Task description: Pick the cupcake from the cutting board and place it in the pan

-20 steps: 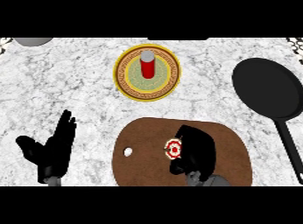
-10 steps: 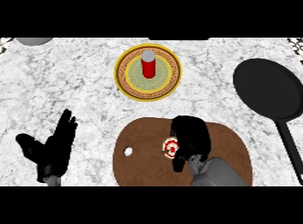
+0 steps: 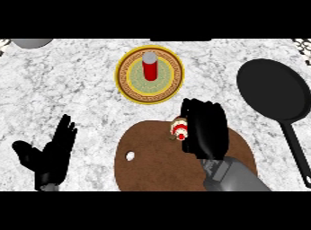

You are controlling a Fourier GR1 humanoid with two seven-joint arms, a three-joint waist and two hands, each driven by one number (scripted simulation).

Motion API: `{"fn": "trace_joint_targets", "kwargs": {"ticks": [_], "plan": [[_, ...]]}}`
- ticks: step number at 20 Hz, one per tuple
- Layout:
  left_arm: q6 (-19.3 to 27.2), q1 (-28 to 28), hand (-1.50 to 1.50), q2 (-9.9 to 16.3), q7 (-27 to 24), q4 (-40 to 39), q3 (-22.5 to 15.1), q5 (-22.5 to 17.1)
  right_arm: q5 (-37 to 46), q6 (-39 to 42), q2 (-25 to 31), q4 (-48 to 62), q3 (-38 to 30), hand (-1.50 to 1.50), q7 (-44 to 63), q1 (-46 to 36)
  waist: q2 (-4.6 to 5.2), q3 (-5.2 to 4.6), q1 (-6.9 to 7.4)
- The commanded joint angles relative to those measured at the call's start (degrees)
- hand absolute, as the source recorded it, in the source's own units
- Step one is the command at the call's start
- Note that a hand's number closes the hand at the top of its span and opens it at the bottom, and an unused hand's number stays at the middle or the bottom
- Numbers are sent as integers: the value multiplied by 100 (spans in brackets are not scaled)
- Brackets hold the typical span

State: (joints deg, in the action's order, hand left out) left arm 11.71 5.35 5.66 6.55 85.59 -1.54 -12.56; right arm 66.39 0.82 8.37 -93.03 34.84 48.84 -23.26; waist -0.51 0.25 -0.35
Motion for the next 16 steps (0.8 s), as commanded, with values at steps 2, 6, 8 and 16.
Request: {"fn": "trace_joint_targets", "kwargs": {"ticks": [2,6,8,16], "plan": [[-64,189,0,-213,-314,-364,-135,82,495,-119,10,-919,-271,150,436,-6,33,-28,-10],[-69,-74,0,-95,-2,-259,78,-56,412,552,-162,-1045,-845,150,562,-391,44,-27,32],[66,19,0,-59,338,95,-26,36,9,315,119,-946,-1484,150,157,-406,48,-23,46],[59,-194,0,-271,-18,-448,-59,169,-771,-650,562,182,-2901,150,-1107,-513,78,-23,63]]}}
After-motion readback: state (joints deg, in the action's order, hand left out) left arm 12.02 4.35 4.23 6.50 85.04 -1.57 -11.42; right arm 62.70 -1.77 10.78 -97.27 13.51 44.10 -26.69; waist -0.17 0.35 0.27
